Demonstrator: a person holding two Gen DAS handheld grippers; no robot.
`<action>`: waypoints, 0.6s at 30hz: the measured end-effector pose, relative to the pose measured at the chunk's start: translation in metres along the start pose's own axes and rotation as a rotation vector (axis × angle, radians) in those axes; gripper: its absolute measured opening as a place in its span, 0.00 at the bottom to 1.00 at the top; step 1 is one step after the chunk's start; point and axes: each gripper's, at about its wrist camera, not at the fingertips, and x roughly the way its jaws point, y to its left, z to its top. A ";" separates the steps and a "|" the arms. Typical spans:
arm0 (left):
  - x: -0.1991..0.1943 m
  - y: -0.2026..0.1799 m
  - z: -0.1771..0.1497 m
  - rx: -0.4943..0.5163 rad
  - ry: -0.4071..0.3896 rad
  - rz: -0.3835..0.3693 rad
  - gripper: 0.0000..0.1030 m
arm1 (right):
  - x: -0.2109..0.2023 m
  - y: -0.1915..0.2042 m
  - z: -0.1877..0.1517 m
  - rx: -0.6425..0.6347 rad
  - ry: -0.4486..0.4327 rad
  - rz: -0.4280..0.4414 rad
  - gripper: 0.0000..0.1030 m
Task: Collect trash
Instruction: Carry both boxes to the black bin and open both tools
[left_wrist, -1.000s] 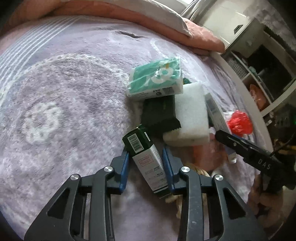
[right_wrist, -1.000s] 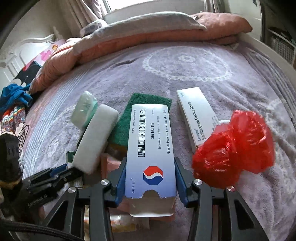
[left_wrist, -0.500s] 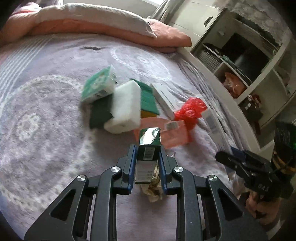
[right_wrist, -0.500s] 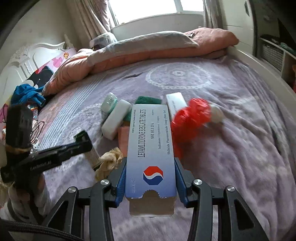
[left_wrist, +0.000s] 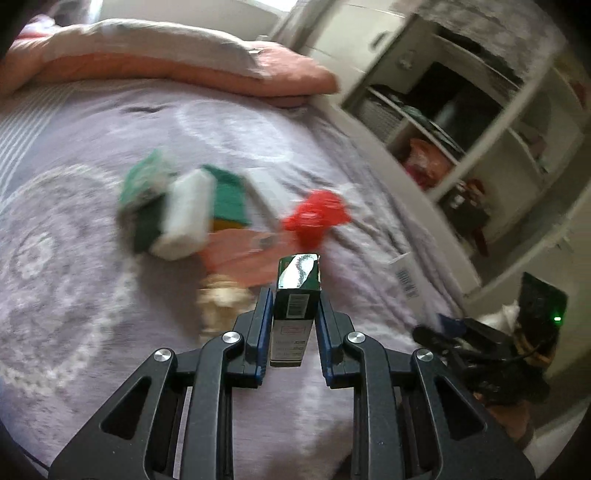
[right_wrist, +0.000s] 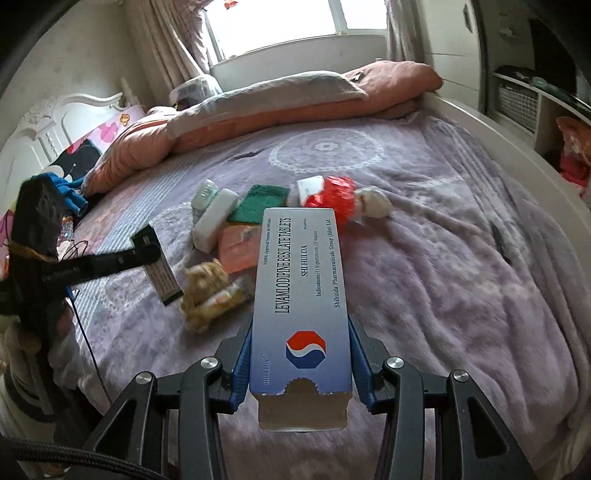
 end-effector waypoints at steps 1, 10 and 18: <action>0.002 -0.011 -0.001 0.017 0.010 -0.029 0.19 | -0.004 -0.003 -0.004 0.005 -0.001 -0.008 0.43; 0.030 -0.133 -0.029 0.193 0.133 -0.284 0.19 | -0.081 -0.081 -0.067 0.151 -0.004 -0.174 0.43; 0.078 -0.242 -0.082 0.332 0.315 -0.468 0.19 | -0.148 -0.135 -0.132 0.296 0.022 -0.325 0.43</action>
